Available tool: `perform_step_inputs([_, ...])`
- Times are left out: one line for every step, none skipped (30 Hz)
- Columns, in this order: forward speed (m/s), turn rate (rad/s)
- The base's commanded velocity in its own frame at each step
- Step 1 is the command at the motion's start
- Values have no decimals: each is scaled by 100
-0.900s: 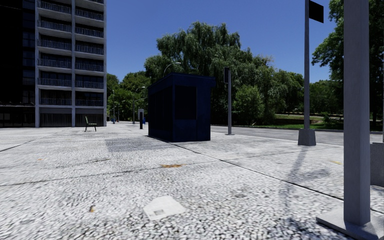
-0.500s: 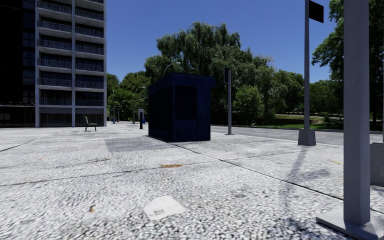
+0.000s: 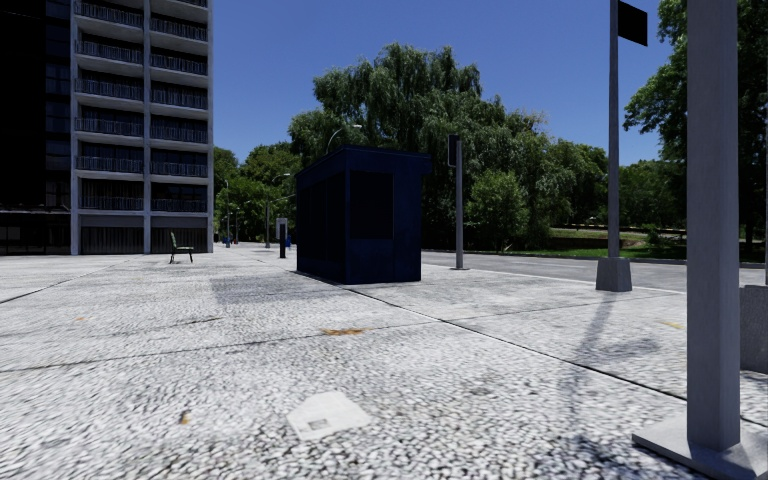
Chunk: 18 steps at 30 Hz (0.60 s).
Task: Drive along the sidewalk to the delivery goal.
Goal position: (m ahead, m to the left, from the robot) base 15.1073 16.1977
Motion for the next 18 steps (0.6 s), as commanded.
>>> perform_step_inputs([0, 0])
perform_step_inputs([0, 0])
perform_step_inputs([0, 0])
perform_step_inputs([0, 0])
perform_step_inputs([0, 2])
perform_step_inputs([10, 9])
perform_step_inputs([10, 9])
perform_step_inputs([19, 13])
perform_step_inputs([33, 17])
perform_step_inputs([37, 21])
perform_step_inputs([40, 22])
perform_step_inputs([40, 22])
perform_step_inputs([40, 23])
perform_step_inputs([41, 23])
perform_step_inputs([41, 23])
perform_step_inputs([42, 23])
perform_step_inputs([42, 23])
perform_step_inputs([42, 23])
